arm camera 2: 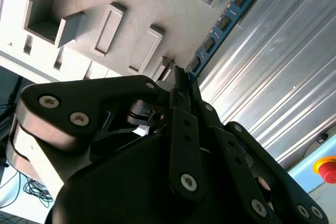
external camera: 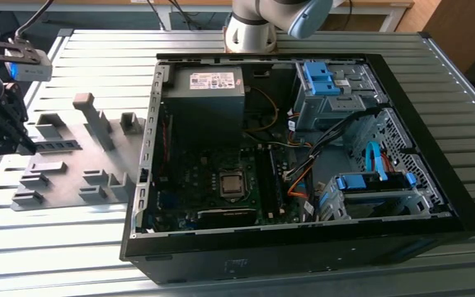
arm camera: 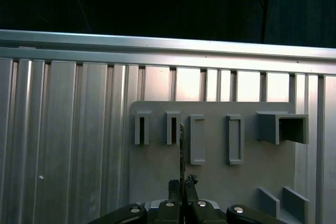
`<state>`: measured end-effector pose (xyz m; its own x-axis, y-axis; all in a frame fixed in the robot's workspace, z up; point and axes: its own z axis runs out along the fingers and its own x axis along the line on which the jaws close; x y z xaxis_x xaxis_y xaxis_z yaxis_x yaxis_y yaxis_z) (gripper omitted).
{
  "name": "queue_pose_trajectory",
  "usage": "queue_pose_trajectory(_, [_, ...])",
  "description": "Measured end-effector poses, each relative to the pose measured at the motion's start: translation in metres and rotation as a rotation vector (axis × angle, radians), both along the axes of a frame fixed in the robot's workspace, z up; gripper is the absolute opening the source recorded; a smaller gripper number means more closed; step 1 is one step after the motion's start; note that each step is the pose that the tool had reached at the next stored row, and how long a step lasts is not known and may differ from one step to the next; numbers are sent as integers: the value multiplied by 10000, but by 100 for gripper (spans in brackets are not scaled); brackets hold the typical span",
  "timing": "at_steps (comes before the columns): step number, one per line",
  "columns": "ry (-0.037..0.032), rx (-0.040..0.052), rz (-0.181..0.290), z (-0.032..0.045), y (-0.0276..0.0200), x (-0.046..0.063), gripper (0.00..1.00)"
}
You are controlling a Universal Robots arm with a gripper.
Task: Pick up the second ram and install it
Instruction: 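Pick up the second ram and move it above second insertion slot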
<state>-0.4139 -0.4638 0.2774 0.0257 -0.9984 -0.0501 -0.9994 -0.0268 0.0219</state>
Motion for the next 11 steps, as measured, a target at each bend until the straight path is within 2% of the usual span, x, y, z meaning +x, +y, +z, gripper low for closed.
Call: queue_pose_trajectory(11, [2, -1, 0, 24, 0, 0, 14])
